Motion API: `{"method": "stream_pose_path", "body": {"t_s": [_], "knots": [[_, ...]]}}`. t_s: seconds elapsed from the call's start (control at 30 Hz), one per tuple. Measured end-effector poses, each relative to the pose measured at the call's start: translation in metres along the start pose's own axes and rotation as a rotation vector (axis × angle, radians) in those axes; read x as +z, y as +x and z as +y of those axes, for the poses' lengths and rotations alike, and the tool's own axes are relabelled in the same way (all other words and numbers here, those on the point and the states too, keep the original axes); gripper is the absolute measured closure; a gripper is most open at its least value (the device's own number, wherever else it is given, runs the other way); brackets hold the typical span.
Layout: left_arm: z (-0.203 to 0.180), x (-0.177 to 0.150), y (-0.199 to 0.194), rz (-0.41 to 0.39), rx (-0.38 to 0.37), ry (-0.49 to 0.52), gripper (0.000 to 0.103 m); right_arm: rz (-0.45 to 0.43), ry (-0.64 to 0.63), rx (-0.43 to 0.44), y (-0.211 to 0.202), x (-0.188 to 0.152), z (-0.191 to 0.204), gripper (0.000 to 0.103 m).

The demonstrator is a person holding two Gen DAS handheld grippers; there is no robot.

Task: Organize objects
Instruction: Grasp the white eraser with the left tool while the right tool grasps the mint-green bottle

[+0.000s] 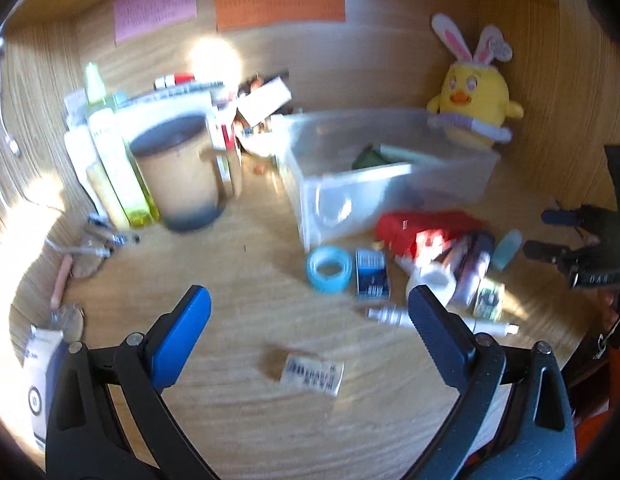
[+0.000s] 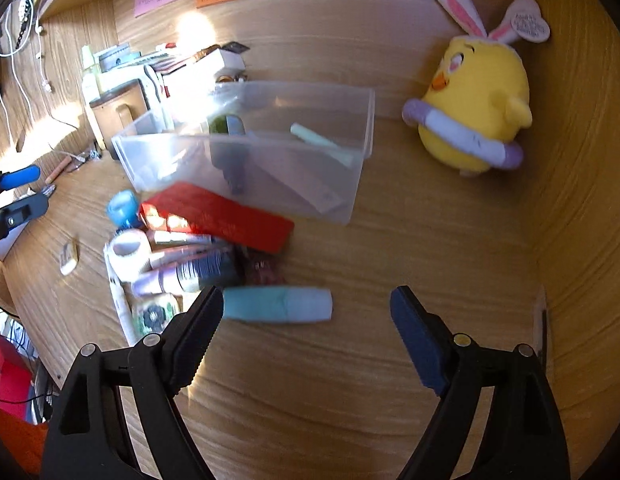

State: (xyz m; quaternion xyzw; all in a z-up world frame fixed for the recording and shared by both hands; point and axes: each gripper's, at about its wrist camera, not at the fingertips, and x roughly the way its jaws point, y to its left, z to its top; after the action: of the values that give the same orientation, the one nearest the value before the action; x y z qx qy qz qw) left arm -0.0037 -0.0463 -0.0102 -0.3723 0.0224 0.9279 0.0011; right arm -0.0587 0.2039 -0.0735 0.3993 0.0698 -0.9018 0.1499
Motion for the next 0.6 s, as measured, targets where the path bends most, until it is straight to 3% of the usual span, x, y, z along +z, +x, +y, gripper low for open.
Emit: {"method": "stream_pose_path", "body": {"t_s": [0.3, 0.5, 0.6], "knots": [[0.002, -0.034, 0.028, 0.126, -0.025, 0.024, 0.003, 0.076, -0.002, -0.002, 0.022, -0.009, 0.01, 0.019], [0.014, -0.045, 0.035, 0.147, -0.04, -0.017, 0.003, 0.113, -0.017, -0.001, 0.036, -0.003, 0.017, 0.019], [0.018, -0.047, 0.037, 0.154, -0.099, -0.048, 0.006, 0.133, 0.0, -0.002, 0.042, -0.002, 0.016, 0.019]]}}
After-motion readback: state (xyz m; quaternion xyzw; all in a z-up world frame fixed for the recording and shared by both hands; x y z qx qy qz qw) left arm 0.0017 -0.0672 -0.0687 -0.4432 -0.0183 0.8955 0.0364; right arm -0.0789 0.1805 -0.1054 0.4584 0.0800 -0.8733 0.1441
